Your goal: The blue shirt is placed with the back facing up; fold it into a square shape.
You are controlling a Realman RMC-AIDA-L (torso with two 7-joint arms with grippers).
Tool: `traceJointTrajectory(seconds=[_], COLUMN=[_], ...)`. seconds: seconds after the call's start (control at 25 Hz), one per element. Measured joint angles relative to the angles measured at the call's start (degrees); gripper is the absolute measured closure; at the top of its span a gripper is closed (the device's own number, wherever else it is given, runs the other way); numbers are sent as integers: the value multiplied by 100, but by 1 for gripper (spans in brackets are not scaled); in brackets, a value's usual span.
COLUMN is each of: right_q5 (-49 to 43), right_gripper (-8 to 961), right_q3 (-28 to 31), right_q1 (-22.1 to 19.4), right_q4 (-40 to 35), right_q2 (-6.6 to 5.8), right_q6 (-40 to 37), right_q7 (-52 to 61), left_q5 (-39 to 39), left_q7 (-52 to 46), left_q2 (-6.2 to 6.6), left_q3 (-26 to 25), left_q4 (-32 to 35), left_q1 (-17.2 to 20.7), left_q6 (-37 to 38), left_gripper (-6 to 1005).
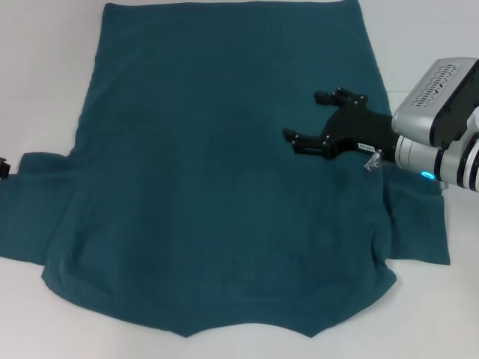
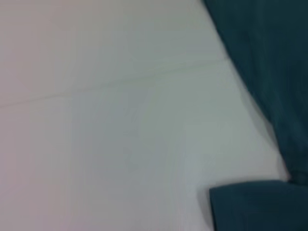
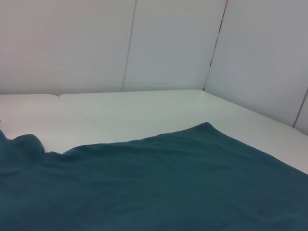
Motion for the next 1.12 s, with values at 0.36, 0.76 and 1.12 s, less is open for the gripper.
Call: traceJointTrajectory(seconds=[0.36, 0.76, 1.12], right_q5=[0, -1, -1], right_gripper=[12, 12, 11], right_q3=[-19, -24, -24], right_q1=[26, 50, 57], right_q4=[60, 83, 139], right_q2=[0, 0, 0], right_q6=[31, 13, -4], right_q7=[0, 0, 0], left_q5=[1, 2, 2], left_q7=[-24, 37, 41], left_q2=[63, 23, 18], left_q3=[19, 105, 134], left_q4=[-307, -526, -602], left_q1=[19, 36, 41], left_q6=[-244, -376, -427], left_gripper=[384, 151, 110])
